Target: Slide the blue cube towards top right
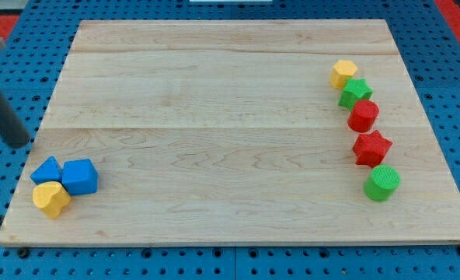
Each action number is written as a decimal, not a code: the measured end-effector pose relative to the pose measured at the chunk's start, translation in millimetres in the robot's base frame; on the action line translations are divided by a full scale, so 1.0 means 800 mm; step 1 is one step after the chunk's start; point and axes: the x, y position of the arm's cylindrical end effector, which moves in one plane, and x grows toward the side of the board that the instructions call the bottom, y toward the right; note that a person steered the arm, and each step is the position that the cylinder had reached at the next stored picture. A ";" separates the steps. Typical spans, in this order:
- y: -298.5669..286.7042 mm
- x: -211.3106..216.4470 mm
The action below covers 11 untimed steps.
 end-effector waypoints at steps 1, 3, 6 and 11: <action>0.000 0.093; 0.058 0.101; 0.151 0.048; 0.209 -0.131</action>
